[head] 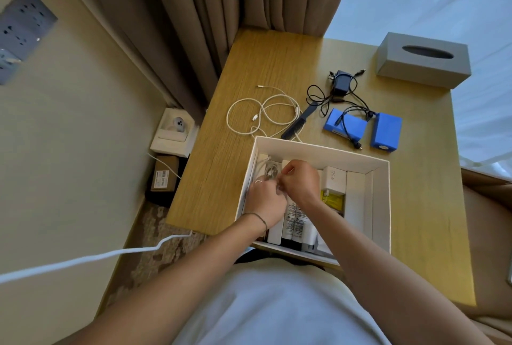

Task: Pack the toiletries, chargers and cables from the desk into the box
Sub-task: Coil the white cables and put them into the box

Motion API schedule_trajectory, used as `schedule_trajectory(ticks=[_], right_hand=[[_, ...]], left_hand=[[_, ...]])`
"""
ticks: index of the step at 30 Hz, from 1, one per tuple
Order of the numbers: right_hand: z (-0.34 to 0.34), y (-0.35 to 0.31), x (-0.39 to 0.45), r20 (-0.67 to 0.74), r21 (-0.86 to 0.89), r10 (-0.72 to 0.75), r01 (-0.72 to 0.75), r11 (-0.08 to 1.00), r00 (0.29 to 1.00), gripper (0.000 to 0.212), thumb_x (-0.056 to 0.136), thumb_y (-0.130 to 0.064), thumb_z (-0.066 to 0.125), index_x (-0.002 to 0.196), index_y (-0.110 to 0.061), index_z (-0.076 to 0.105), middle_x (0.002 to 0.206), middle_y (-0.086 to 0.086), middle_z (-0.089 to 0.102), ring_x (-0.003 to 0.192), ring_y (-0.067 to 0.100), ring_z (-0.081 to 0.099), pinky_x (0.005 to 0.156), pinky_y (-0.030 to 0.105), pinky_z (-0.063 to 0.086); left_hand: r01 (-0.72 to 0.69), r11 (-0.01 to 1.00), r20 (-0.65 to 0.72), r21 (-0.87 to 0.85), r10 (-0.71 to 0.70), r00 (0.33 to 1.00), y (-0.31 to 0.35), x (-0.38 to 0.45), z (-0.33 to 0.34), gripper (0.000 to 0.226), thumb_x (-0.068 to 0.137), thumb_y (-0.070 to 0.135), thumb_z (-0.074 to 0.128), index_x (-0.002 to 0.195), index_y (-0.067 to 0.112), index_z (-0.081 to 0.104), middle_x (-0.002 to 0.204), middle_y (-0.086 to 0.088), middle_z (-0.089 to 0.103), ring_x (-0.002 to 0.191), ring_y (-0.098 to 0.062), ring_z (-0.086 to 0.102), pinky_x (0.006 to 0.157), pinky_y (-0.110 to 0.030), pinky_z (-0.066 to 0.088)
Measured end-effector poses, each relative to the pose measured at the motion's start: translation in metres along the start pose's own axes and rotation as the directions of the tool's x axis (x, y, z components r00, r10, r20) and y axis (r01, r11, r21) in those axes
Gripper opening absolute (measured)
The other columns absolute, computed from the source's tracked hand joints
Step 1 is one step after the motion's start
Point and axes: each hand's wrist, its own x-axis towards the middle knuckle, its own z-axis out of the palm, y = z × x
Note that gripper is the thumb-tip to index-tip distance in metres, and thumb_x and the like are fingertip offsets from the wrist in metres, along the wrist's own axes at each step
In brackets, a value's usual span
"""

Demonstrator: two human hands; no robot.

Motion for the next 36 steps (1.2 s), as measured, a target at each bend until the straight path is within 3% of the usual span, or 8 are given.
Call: schedule_trajectory(ticks=[9, 16, 20, 23, 26, 31, 33, 36], right_hand=[[0.010, -0.011, 0.006, 0.063, -0.400, -0.208, 0.215, 0.891, 0.976, 0.019, 0.084, -0.015, 0.062, 0.068, -0.006, 0.066, 0.067, 0.011, 0.065, 0.063, 0.031, 0.061, 0.056, 0.034, 0.046], [0.012, -0.006, 0.008, 0.166, -0.354, -0.228, 0.274, 0.894, 0.959, 0.022, 0.082, -0.012, 0.062, 0.060, -0.012, 0.062, 0.065, 0.008, 0.064, 0.063, 0.028, 0.059, 0.058, 0.032, 0.044], [-0.003, 0.010, 0.004, 0.094, -0.031, -0.192, 0.195, 0.980, 0.977, 0.023, 0.087, -0.008, 0.061, 0.097, -0.015, 0.081, 0.093, 0.000, 0.079, 0.086, 0.016, 0.070, 0.076, 0.028, 0.055], [-0.015, 0.018, -0.002, 0.087, -0.060, -0.249, 0.254, 0.965, 0.965, 0.031, 0.091, -0.003, 0.059, 0.113, -0.015, 0.077, 0.109, 0.001, 0.078, 0.101, 0.016, 0.070, 0.088, 0.027, 0.055], [-0.023, 0.021, -0.006, 0.067, -0.173, -0.488, 0.492, 0.853, 0.870, 0.048, 0.085, 0.008, 0.054, 0.123, -0.015, 0.072, 0.122, 0.005, 0.073, 0.109, 0.025, 0.068, 0.089, 0.035, 0.055], [-0.025, 0.015, 0.002, 0.322, -0.409, -0.595, 0.675, 0.615, 0.737, 0.073, 0.078, 0.004, 0.060, 0.146, -0.022, 0.052, 0.149, -0.004, 0.054, 0.119, 0.028, 0.055, 0.077, 0.039, 0.053], [-0.025, 0.014, 0.007, 0.443, -0.468, -0.567, 0.719, 0.514, 0.694, 0.073, 0.081, 0.000, 0.061, 0.149, -0.024, 0.047, 0.154, -0.007, 0.048, 0.117, 0.026, 0.053, 0.073, 0.037, 0.050], [-0.032, 0.017, 0.012, 0.487, -0.529, -0.558, 0.736, 0.423, 0.672, 0.066, 0.083, -0.002, 0.061, 0.145, -0.025, 0.051, 0.152, -0.011, 0.049, 0.112, 0.024, 0.051, 0.071, 0.033, 0.042]], left_hand=[[0.169, 0.924, 0.053, -0.342, -0.161, 0.986, 0.018, -0.021, 0.003, 0.073, 0.095, 0.012, 0.048, 0.161, 0.021, 0.017, 0.168, -0.009, -0.016, 0.148, -0.029, 0.033, 0.102, -0.029, 0.042], [0.216, 0.916, 0.054, -0.339, -0.211, 0.976, 0.016, -0.016, 0.005, 0.067, 0.094, 0.018, 0.047, 0.158, 0.025, 0.028, 0.164, -0.014, 0.016, 0.147, -0.034, 0.031, 0.117, -0.043, 0.033], [0.230, 0.917, 0.058, -0.325, -0.223, 0.973, 0.012, -0.010, 0.008, 0.059, 0.097, 0.013, 0.040, 0.155, 0.022, 0.034, 0.157, -0.017, 0.028, 0.143, -0.037, 0.033, 0.114, -0.050, 0.036], [0.169, 0.950, 0.066, -0.263, -0.157, 0.985, 0.010, -0.009, 0.011, 0.063, 0.096, 0.013, 0.044, 0.157, 0.020, 0.029, 0.163, -0.017, 0.021, 0.147, -0.034, 0.029, 0.114, -0.042, 0.036], [0.096, 0.987, 0.073, -0.126, -0.087, 0.993, 0.008, -0.011, 0.017, 0.060, 0.093, 0.014, 0.050, 0.151, 0.015, 0.036, 0.165, -0.016, 0.014, 0.145, -0.037, 0.033, 0.112, -0.040, 0.038], [-0.035, 0.999, 0.134, 0.016, 0.033, 0.990, 0.005, -0.014, 0.022, 0.037, 0.089, 0.014, 0.053, 0.125, 0.010, 0.059, 0.134, -0.019, 0.054, 0.097, -0.033, 0.062, 0.078, -0.037, 0.052], [-0.038, 0.990, 0.238, 0.138, 0.004, 0.971, 0.004, -0.010, 0.025, 0.037, 0.093, 0.020, 0.049, 0.127, 0.006, 0.057, 0.131, -0.025, 0.056, 0.111, -0.036, 0.058, 0.092, -0.042, 0.050], [-0.097, 0.927, 0.327, 0.363, -0.029, 0.944, 0.001, -0.006, 0.027, 0.064, 0.102, 0.037, 0.038, 0.155, 0.004, 0.024, 0.161, -0.030, 0.016, 0.149, -0.042, 0.020, 0.122, -0.049, 0.021]])
